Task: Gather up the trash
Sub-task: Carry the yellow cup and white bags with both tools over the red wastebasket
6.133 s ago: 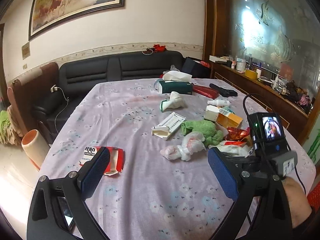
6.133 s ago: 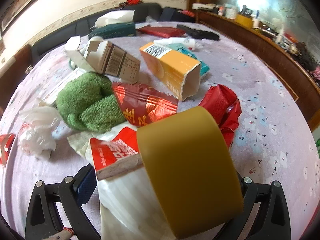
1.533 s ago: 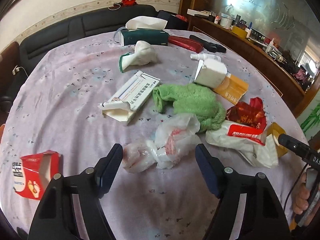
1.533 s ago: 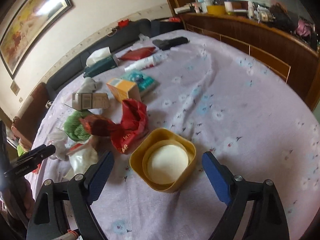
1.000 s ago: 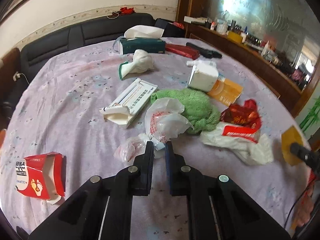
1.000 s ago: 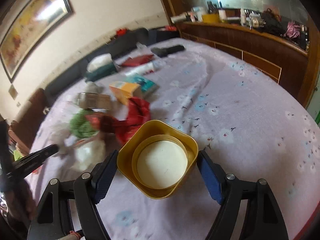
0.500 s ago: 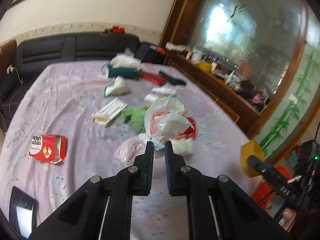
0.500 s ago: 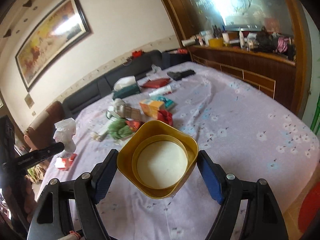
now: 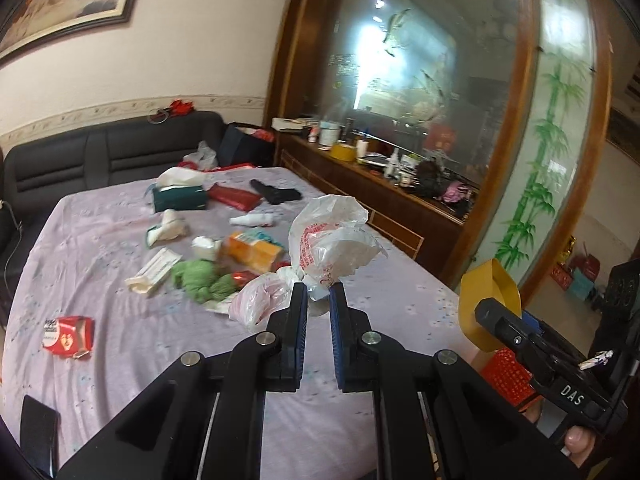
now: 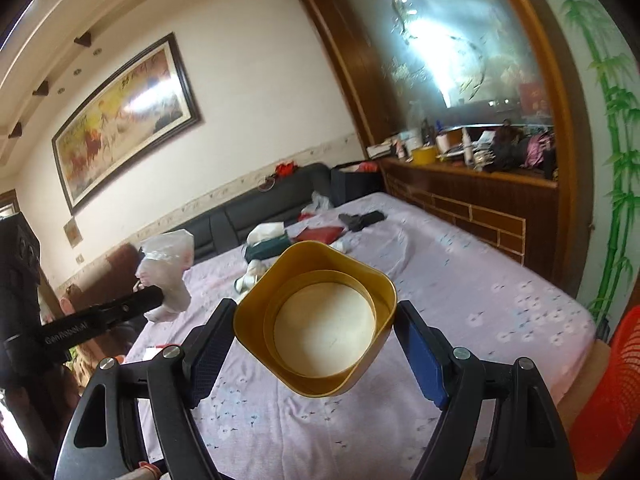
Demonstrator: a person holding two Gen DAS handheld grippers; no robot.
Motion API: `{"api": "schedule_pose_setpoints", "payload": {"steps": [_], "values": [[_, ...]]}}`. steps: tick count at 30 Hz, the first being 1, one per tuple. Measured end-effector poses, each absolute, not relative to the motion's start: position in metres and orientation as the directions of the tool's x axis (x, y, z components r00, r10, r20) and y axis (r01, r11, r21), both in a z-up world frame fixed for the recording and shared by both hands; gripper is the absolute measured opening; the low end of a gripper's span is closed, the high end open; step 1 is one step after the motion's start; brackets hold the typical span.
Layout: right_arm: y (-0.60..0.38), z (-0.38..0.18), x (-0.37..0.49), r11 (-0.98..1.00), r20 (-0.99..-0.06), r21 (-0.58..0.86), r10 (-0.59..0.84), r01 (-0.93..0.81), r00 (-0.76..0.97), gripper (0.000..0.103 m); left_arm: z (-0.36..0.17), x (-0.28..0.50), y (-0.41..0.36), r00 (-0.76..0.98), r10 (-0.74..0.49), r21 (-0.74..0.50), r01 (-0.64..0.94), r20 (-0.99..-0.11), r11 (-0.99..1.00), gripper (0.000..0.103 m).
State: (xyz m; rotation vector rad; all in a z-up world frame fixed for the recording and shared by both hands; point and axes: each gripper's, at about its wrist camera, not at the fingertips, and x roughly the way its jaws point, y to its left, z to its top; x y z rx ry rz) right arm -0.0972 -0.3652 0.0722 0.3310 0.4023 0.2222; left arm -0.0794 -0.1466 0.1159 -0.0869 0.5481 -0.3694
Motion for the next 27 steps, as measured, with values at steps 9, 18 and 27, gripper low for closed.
{"api": "schedule_pose_setpoints", "payload": {"steps": [9, 18, 27], "values": [[-0.408, 0.091, -0.138, 0.937, -0.302, 0.345, 0.163, -0.052, 0.939, 0.083, 0.123, -0.093, -0.203, 0.76, -0.44, -0.16, 0.417, -0.478, 0.895, 0.01], [-0.459, 0.096, -0.166, 0.942, -0.312, 0.33, 0.039, 0.069, 0.949, 0.083, 0.122, -0.096, -0.255, 0.703, -0.528, -0.165, 0.518, -0.477, 0.839, 0.01], [-0.543, 0.076, -0.197, 0.878, -0.365, 0.372, -0.159, 0.3, 0.917, 0.083, 0.099, -0.087, -0.336, 0.384, -0.778, -0.334, 0.743, -0.498, 0.58, 0.011]]}}
